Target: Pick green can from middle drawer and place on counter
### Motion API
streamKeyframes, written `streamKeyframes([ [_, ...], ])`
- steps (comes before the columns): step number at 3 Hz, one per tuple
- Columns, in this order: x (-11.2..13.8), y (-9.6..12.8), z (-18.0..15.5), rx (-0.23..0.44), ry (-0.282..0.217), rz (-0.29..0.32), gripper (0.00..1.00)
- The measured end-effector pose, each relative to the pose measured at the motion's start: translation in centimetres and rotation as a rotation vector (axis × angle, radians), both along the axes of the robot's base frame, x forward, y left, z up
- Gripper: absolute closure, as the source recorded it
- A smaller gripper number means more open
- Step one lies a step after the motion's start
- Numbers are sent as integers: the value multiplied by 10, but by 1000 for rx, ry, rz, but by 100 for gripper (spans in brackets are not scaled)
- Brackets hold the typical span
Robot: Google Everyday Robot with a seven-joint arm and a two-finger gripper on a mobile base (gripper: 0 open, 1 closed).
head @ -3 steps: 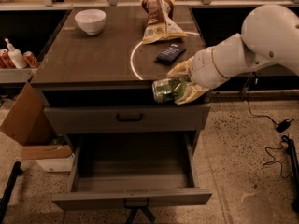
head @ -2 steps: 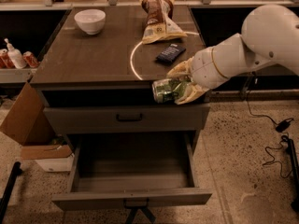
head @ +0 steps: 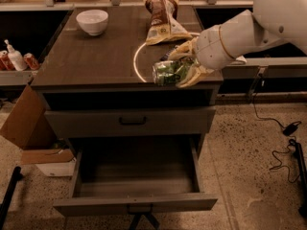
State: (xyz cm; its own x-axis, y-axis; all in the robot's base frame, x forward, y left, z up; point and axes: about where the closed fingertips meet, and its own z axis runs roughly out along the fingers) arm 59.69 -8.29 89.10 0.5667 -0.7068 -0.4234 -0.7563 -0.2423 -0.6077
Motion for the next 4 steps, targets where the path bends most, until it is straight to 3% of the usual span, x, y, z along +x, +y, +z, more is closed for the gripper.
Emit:
streamKeyframes([
  [1, 23, 3, 11, 32, 31, 7, 100],
  [3, 60, 18, -6, 71, 136, 48, 100],
  [4, 69, 23, -12, 68, 154, 39, 100],
])
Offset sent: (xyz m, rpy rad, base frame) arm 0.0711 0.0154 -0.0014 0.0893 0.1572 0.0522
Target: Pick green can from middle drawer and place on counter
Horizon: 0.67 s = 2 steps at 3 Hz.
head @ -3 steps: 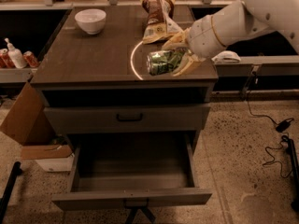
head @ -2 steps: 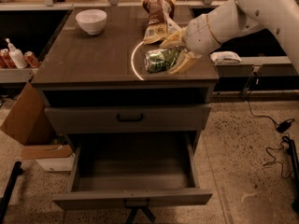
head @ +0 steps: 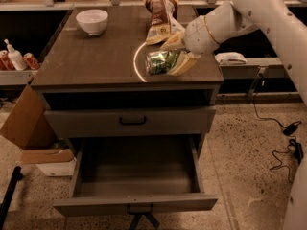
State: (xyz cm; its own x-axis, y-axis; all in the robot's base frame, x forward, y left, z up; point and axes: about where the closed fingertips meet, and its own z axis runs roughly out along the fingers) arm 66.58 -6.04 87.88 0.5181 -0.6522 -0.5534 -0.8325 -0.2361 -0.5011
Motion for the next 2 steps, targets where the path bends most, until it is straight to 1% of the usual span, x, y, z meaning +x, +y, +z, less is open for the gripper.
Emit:
streamKeyframes([
  [1, 5, 7, -4, 0, 6, -14, 100],
  [2, 12, 11, -10, 4, 12, -41, 100],
])
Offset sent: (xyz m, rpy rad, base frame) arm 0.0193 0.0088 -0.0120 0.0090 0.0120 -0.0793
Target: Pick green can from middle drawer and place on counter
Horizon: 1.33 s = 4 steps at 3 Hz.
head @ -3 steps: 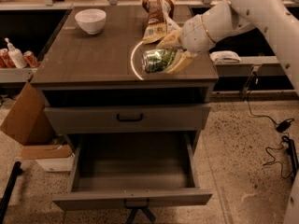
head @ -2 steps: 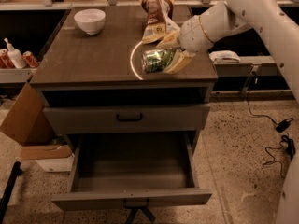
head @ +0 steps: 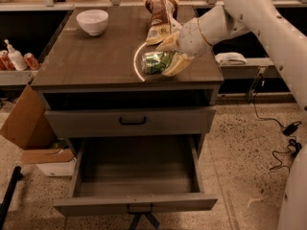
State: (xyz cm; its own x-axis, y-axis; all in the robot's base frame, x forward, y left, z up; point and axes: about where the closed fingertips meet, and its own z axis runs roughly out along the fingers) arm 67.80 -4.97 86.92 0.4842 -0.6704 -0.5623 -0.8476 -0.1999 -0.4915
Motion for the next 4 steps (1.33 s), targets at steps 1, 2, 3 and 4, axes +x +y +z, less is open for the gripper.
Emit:
streamKeyframes([
  [1, 9, 0, -3, -1, 2, -46, 98],
  [2, 13, -1, -4, 2, 6, -77, 74],
  [3, 15, 0, -4, -1, 14, -84, 52],
  [4, 16, 3, -4, -9, 25, -85, 27],
])
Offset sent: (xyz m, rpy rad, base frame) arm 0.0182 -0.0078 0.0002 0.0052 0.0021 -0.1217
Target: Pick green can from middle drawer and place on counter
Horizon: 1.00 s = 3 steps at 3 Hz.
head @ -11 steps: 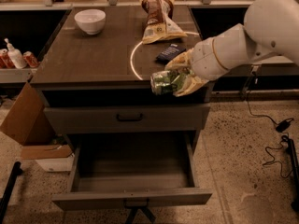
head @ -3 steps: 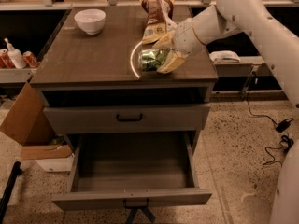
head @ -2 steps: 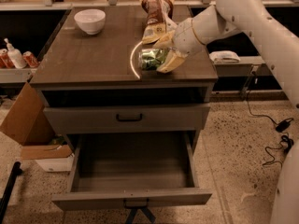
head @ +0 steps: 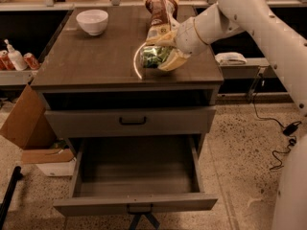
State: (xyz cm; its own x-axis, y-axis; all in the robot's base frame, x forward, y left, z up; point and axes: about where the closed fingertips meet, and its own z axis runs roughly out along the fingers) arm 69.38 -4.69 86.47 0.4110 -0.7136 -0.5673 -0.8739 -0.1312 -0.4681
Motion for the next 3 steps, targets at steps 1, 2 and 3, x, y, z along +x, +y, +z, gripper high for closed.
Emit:
streamKeyframes([
  [1, 0, 2, -2, 1, 3, 4, 5],
  [2, 0, 4, -3, 1, 5, 6, 0],
  [3, 0, 4, -3, 1, 5, 6, 0],
])
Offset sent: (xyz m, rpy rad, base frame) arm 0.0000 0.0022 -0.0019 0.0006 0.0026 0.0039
